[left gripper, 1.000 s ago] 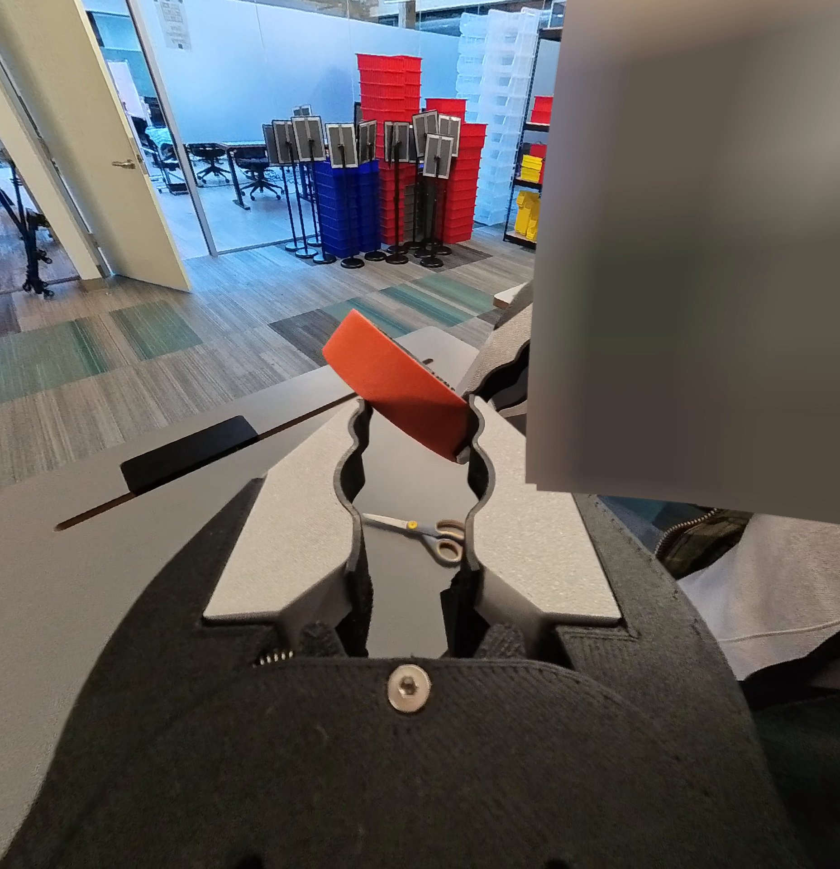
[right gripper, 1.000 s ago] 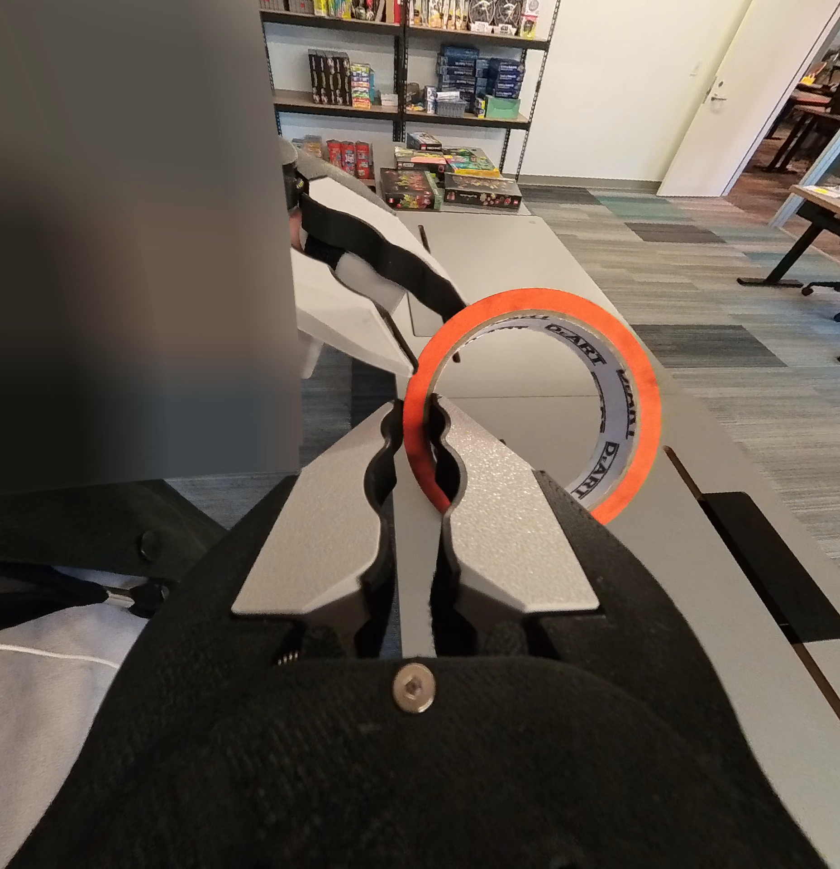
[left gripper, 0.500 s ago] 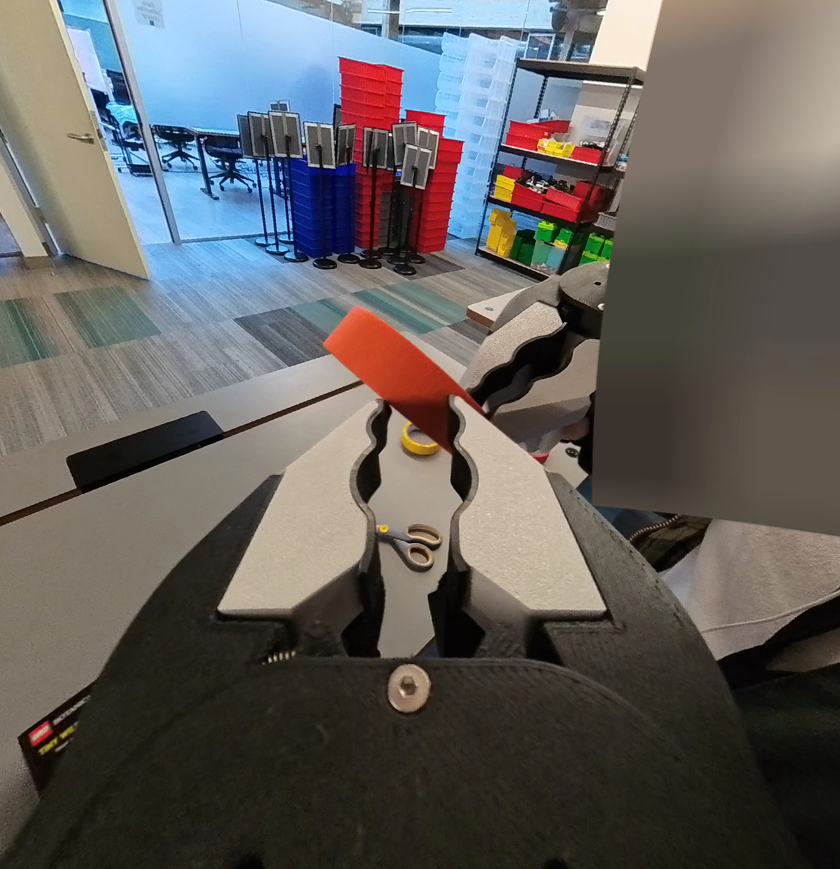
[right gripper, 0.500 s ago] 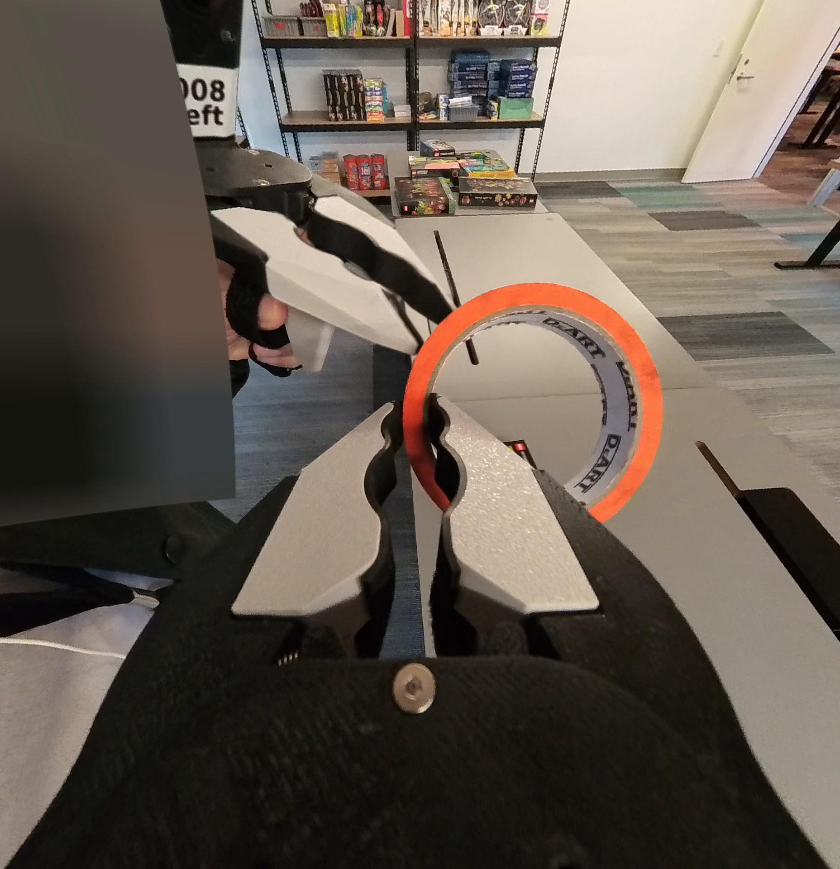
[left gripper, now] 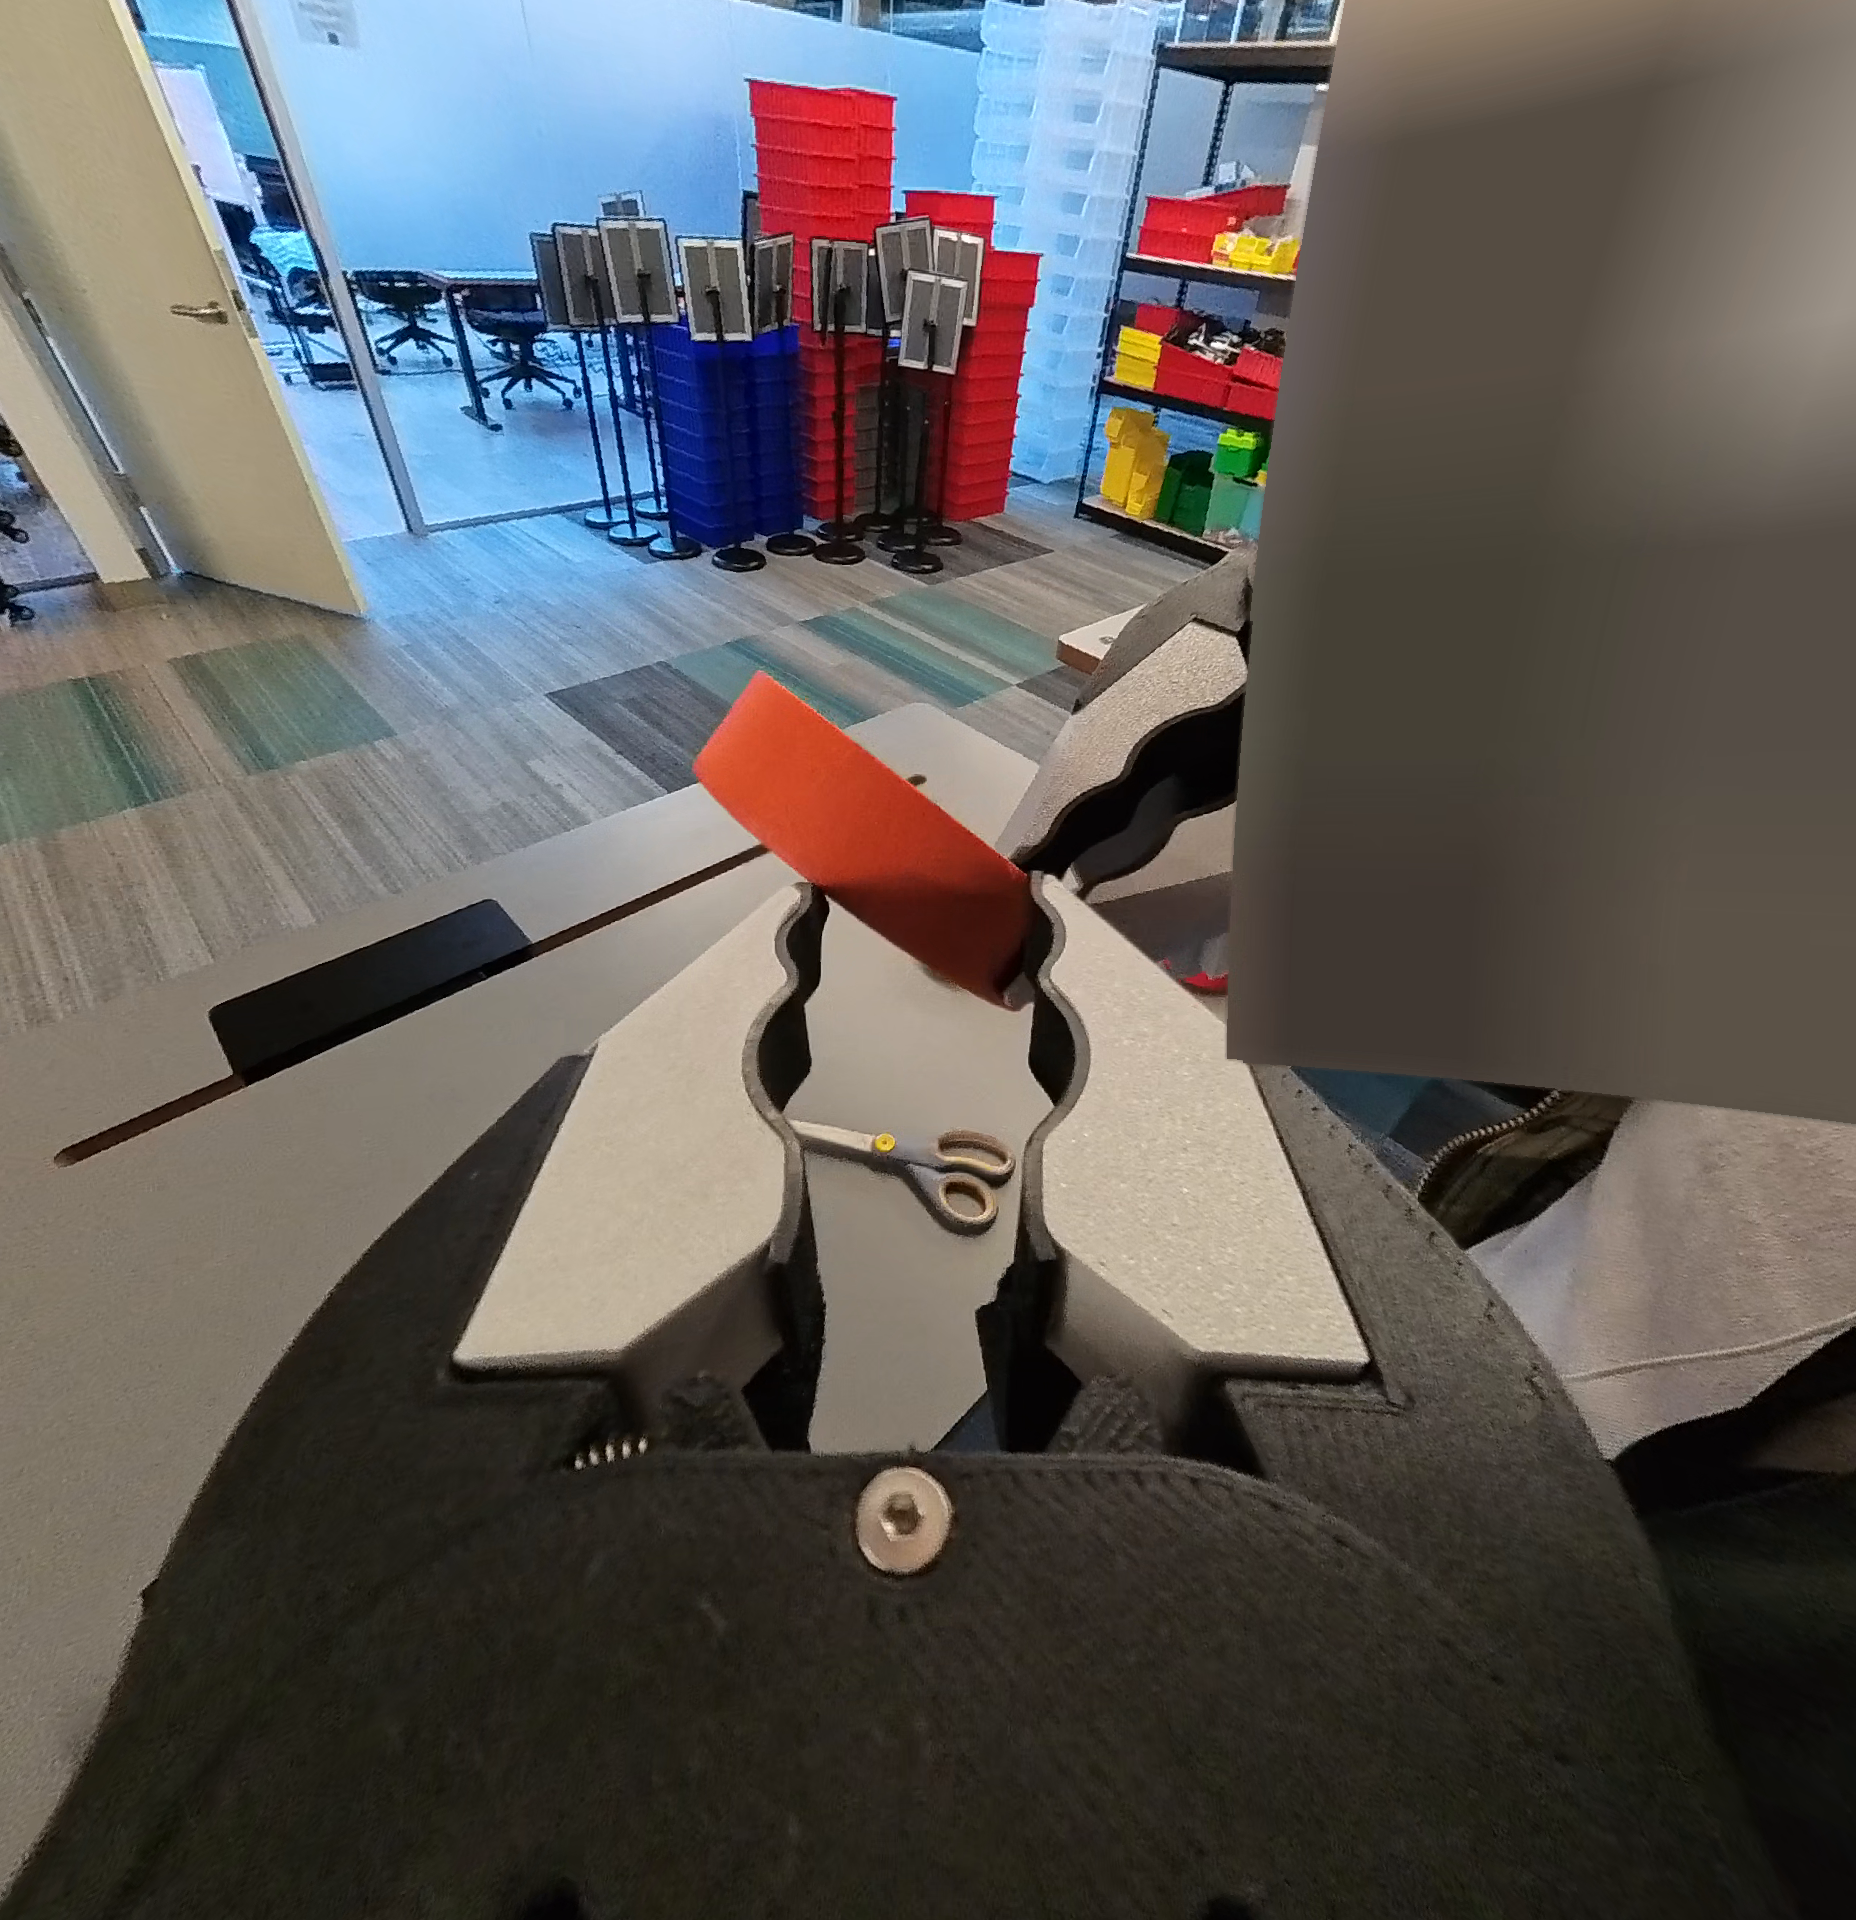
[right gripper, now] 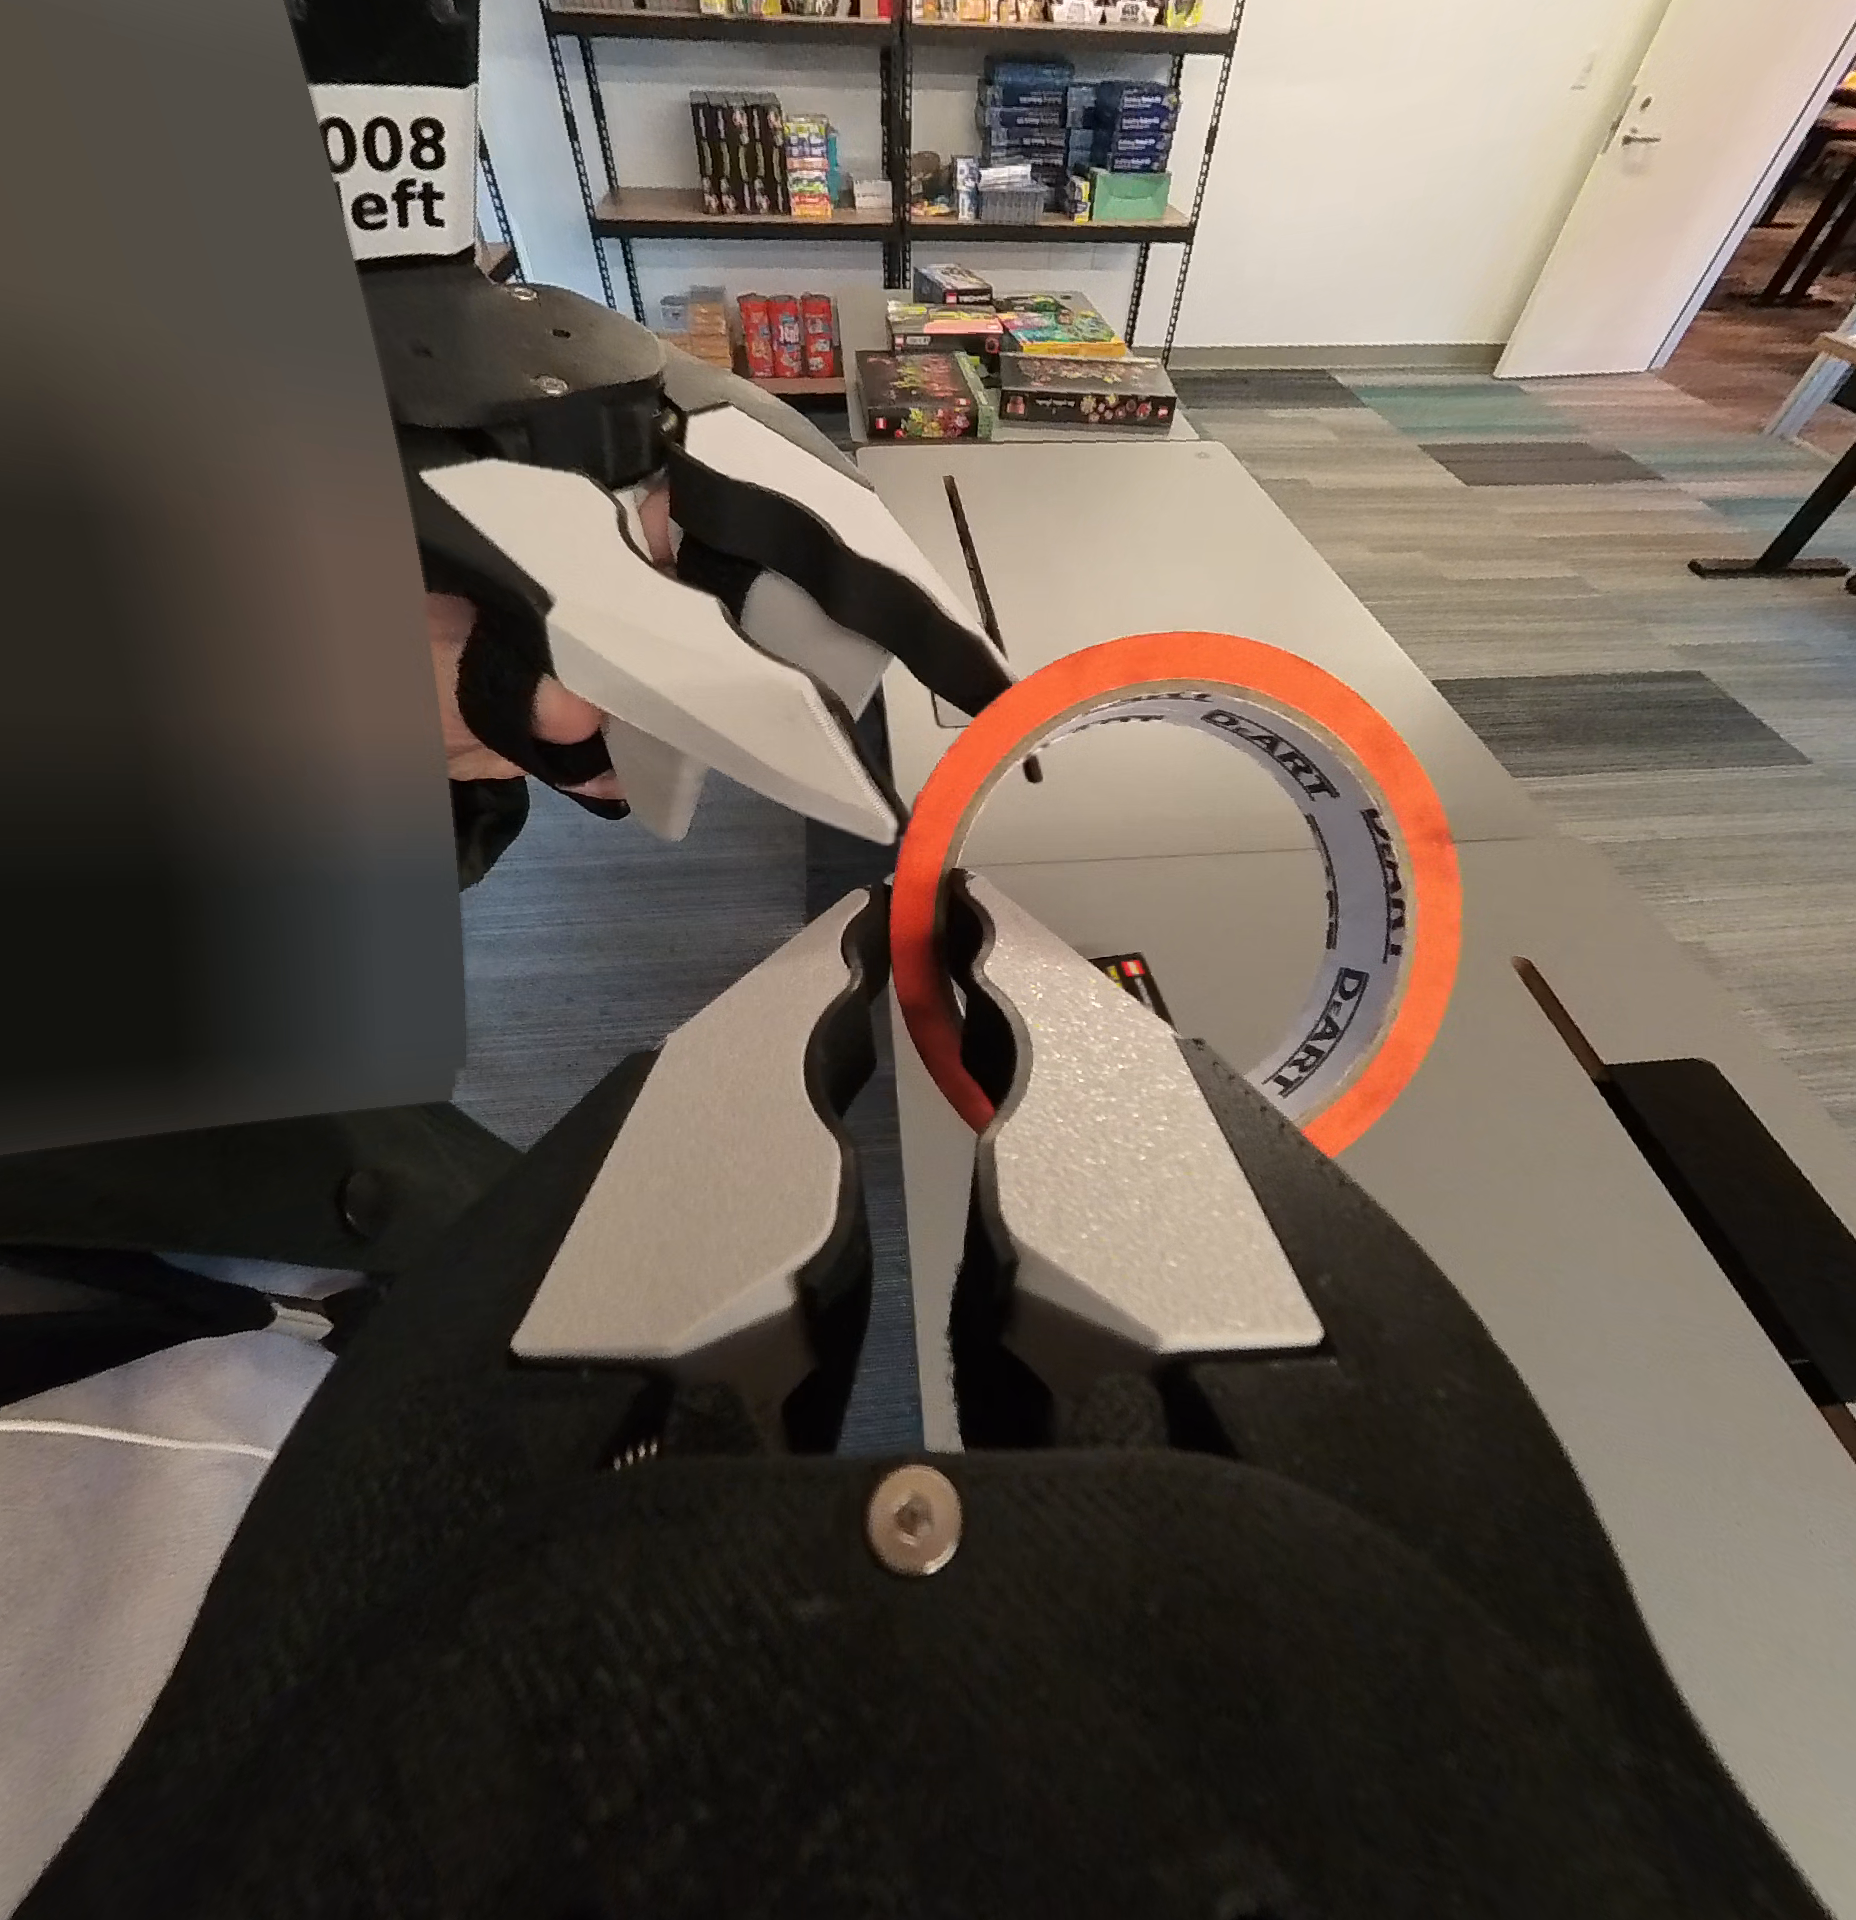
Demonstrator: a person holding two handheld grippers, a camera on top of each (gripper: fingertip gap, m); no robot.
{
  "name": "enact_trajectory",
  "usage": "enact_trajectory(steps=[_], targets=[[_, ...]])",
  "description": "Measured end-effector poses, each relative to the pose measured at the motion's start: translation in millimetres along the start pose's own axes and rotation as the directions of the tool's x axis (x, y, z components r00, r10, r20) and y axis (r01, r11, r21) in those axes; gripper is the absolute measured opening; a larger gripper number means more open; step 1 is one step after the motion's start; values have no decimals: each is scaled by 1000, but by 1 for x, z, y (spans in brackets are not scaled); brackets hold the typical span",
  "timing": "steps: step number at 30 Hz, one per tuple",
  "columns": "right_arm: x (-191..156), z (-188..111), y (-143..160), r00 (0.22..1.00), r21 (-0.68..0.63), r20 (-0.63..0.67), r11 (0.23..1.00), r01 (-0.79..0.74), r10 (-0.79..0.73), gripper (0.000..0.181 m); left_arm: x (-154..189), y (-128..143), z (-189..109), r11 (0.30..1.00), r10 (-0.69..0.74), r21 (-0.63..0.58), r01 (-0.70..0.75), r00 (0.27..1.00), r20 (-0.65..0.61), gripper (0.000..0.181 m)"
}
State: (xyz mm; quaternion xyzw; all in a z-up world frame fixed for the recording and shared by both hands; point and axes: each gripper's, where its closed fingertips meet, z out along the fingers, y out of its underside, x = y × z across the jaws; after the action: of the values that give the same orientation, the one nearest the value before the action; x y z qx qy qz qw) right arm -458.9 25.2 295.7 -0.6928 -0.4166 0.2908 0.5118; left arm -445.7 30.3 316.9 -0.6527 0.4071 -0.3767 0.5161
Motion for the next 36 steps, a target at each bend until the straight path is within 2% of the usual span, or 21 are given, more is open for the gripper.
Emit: enact_trajectory(steps=[17, 26, 31, 36], targets=[[0, 4, 7, 994, -55, -30, 993, 106, -108, 9, -1, 9, -2, 997, -69, -47, 67, 996, -47, 33], [0, 3, 6, 996, -39, -3, 996, 84, -85, 9, -2, 7, -3, 994, -108, -39, 105, 992, -69, 28], [0, 2, 5, 999, -13, 33, 1000, 17, -16, 9, -3, 5, -3, 992, -128, -27, 126, 989, -78, 26], [4, 4, 9, 1000, -41, 13, 999, 18, -17, 9, 0, 10, 2, 994, -104, -55, 100, 991, -79, 38]])
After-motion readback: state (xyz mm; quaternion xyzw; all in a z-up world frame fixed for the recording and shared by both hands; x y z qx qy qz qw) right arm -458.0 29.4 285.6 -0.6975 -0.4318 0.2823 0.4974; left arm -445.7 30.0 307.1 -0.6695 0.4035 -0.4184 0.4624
